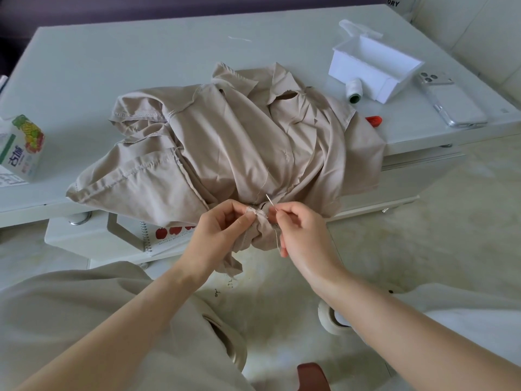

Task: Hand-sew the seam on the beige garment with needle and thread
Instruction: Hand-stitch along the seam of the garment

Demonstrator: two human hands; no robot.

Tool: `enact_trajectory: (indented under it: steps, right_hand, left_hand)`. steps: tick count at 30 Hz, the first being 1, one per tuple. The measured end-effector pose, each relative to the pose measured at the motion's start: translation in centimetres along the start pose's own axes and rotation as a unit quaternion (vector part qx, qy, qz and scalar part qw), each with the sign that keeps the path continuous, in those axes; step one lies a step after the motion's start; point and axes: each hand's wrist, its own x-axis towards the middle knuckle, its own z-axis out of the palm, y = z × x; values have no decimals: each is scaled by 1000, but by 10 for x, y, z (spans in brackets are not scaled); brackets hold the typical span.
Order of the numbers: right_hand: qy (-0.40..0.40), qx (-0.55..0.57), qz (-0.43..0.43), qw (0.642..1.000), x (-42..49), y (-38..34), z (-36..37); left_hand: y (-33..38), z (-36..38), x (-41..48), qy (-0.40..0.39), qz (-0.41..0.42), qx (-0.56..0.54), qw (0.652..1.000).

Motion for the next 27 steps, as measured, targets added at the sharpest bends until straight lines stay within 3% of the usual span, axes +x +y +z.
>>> enact_trajectory:
  steps: [10,27]
  right_hand:
    - [-64,54,50,995,-6,-5,8]
    - [-129,-52,3,990,0,10,-3]
  left_hand:
    - [6,-4,-4,28,15,-24,999]
    - [2,-6,0,41,19,-22,999]
